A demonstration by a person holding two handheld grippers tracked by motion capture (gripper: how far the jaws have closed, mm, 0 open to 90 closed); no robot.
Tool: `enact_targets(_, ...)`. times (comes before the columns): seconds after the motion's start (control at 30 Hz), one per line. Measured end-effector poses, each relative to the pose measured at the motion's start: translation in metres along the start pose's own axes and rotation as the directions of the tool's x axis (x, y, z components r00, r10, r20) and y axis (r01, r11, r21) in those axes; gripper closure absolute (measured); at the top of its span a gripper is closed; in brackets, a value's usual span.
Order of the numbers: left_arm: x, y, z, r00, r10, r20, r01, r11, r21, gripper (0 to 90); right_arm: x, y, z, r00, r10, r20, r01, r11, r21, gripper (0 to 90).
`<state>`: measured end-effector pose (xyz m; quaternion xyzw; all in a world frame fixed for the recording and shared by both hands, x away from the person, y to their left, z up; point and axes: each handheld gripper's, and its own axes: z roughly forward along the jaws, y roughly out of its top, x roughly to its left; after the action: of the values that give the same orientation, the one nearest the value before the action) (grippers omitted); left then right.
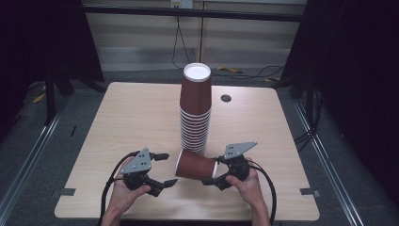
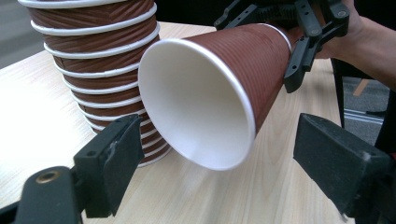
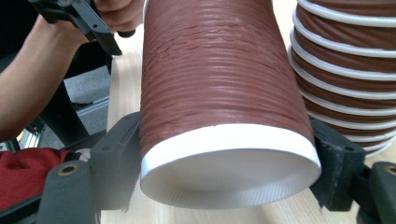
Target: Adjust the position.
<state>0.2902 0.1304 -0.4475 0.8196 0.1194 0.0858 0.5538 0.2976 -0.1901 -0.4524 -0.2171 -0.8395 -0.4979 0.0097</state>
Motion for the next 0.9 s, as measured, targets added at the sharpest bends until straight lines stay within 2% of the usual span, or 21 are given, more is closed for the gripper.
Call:
enact_targets(0.1, -0.002, -0.001, 0.001, 1.0000, 0.007, 0.000, -0.007, 0.9998, 0.020, 15.5, 0.001, -0.002, 0.001, 1.0000, -0.006, -0.003, 0.006, 1.000, -0.016, 22.7)
enact_targets(0.4, -0.004, -0.006, 0.001, 0.9999, -0.014, 0.005, 0.014, 0.9997, -0.018, 15.5, 0.002, -0.007, 0.001, 0.9995, -0.022, -0.025, 0.020, 0.998, -0.056, 22.7)
enact_targets(0.53, -0.008, -0.008, 0.004, 0.9999, 0.004, 0.017, -0.004, 0.9999, -0.011, 15.6, 0.003, -0.009, 0.001, 0.9990, -0.026, -0.036, 0.024, 0.998, -0.064, 22.7)
enact_targets(0.67, -0.008, -0.009, 0.005, 0.9998, -0.005, 0.020, 0.005, 0.9999, -0.010, 15.5, 0.003, -0.010, 0.002, 0.9987, -0.032, -0.040, 0.029, 0.997, -0.068, 22.7)
enact_targets(0.9, -0.009, -0.011, 0.004, 0.9995, -0.018, 0.028, 0.019, 0.9989, -0.043, 15.5, 0.005, -0.011, 0.003, 0.9974, -0.044, -0.058, 0.039, 0.995, -0.087, 22.7)
